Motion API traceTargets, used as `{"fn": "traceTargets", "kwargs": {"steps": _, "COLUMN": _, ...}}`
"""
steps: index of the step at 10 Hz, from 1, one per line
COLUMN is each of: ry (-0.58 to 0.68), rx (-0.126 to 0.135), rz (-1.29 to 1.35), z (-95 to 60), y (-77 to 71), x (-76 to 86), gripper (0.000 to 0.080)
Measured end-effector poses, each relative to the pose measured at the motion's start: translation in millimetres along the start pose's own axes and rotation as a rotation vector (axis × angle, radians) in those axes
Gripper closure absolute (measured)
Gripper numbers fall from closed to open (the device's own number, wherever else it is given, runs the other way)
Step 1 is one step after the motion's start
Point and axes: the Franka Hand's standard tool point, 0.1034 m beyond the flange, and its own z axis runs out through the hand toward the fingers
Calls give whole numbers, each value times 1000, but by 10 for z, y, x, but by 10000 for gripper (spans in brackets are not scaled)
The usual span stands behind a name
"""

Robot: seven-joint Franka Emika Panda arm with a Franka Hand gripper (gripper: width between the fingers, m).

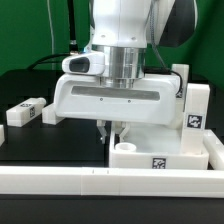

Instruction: Assemble desk

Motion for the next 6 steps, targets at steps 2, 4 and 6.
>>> {"fn": "traceTargets", "kwargs": {"steps": 2, "ry": 15, "rx": -4, "rz": -172, "z": -32, "y": 11, "x": 100, "gripper": 734}}
{"fn": "traceTargets", "kwargs": {"steps": 4, "ry": 23, "rx": -10, "rz": -280, "z": -29, "y": 42, "x": 165, "gripper": 734}}
{"fn": "traceTargets", "kwargs": {"steps": 6, "ry": 28, "rx": -18, "rz": -385, "z": -36, "y": 70, "x": 180, "gripper": 734}}
